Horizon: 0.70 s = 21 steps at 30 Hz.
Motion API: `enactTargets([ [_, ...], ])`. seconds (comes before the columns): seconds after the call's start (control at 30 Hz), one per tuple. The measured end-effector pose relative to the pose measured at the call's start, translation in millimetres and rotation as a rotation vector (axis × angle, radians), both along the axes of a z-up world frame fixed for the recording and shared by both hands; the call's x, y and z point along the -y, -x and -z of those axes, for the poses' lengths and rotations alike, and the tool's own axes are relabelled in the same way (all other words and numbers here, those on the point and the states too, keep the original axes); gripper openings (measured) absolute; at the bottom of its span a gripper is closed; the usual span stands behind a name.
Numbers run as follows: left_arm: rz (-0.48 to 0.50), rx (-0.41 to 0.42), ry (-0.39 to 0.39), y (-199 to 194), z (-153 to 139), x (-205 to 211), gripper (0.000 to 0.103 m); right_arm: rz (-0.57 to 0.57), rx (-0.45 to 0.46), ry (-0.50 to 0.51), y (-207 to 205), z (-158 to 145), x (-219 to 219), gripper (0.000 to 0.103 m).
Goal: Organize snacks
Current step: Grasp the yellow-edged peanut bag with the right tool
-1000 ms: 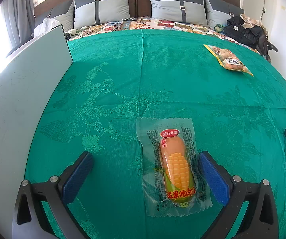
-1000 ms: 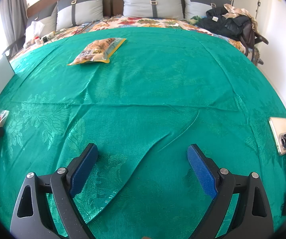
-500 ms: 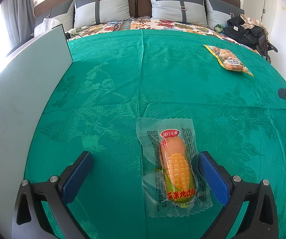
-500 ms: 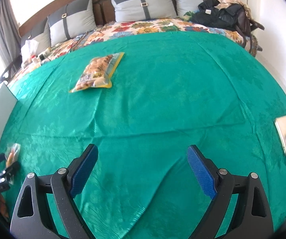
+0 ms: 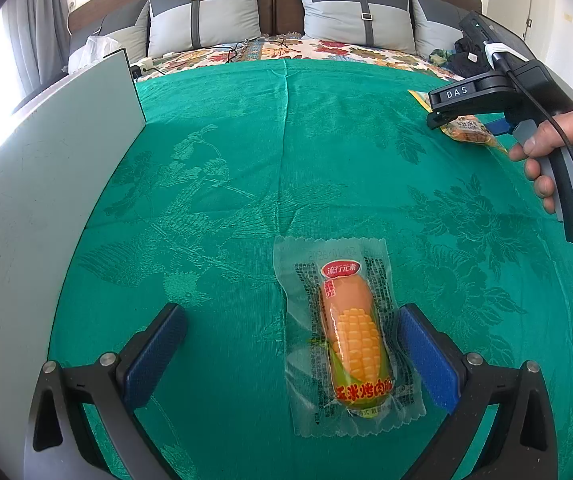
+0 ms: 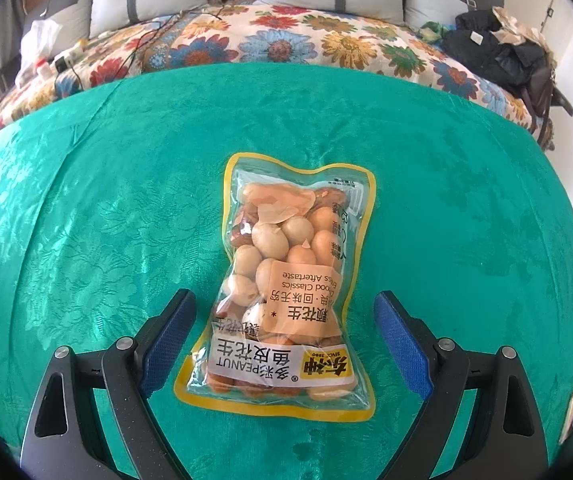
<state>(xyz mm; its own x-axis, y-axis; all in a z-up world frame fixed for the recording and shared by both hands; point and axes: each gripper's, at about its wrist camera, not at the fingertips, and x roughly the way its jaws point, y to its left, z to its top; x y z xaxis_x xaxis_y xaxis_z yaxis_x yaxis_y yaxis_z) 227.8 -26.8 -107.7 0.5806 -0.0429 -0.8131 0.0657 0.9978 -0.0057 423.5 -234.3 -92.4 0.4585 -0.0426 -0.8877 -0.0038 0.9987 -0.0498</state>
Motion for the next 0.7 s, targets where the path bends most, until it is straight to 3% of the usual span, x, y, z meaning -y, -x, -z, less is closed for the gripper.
enactTargets([
  [0.03, 0.000, 0.000, 0.000, 0, 0, 0, 0.103, 0.002, 0.006, -0.019, 3, 0, 3, 0.086],
  [0.07, 0.000, 0.000, 0.000, 0, 0, 0, 0.103, 0.003, 0.014, -0.045, 5, -2, 5, 0.069],
  [0.1, 0.000, 0.000, 0.000, 0, 0, 0, 0.103, 0.007, 0.023, -0.039, 8, -4, 7, 0.066],
  [0.23, 0.000, 0.000, 0.000, 0, 0, 0, 0.103, -0.035, 0.012, -0.035, 18, -7, 10, 0.064],
  [0.33, 0.000, 0.000, 0.000, 0, 0, 0, 0.103, -0.053, 0.025, -0.089, 40, -13, 19, 0.063],
  [0.47, 0.000, 0.000, 0.000, 0, 0, 0, 0.103, -0.116, 0.067, -0.086, 85, -28, 27, 0.061],
  [0.53, 0.000, 0.000, 0.000, 0, 0, 0, 0.103, -0.131, 0.082, -0.093, 114, -36, 33, 0.054],
  [0.7, 0.000, 0.000, 0.000, 0, 0, 0, 0.103, -0.142, 0.094, -0.109, 180, -41, 44, 0.054],
])
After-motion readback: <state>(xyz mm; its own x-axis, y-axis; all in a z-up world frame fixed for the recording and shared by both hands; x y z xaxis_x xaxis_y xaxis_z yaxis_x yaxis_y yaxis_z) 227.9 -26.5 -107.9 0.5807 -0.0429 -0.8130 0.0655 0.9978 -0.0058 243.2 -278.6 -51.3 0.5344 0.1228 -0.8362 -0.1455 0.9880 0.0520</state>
